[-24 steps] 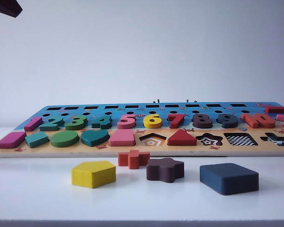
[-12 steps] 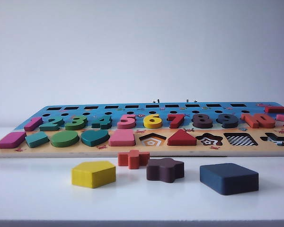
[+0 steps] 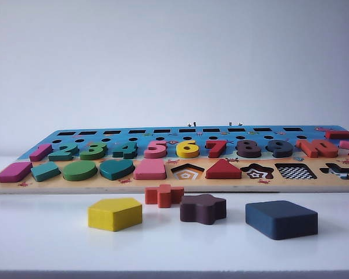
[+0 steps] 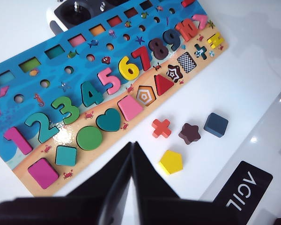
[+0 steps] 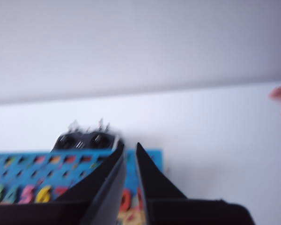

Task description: Insert the cube into the slot.

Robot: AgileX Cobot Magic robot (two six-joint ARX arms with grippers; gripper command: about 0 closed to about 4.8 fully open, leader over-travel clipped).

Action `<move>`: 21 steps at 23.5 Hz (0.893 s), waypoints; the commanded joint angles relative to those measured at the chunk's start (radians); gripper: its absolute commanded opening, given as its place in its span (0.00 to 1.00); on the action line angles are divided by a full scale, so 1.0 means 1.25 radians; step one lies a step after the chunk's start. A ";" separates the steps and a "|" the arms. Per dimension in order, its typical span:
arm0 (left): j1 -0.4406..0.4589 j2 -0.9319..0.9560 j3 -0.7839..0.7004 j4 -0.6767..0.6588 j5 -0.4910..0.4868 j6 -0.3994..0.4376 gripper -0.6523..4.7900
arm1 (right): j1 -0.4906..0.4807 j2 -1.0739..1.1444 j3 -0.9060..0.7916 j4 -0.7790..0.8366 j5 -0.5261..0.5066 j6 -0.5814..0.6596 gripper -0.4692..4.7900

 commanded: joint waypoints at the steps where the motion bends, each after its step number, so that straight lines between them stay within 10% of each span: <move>1: 0.005 0.003 -0.012 0.021 0.000 0.007 0.13 | 0.002 0.038 0.021 -0.121 -0.107 0.064 0.22; 11: 0.016 0.003 -0.032 0.037 0.001 0.008 0.13 | 0.020 0.176 0.023 -0.312 -0.323 0.092 0.83; 21: 0.024 0.003 -0.033 0.057 0.004 0.005 0.13 | 0.209 0.284 0.023 -0.383 -0.307 0.179 0.91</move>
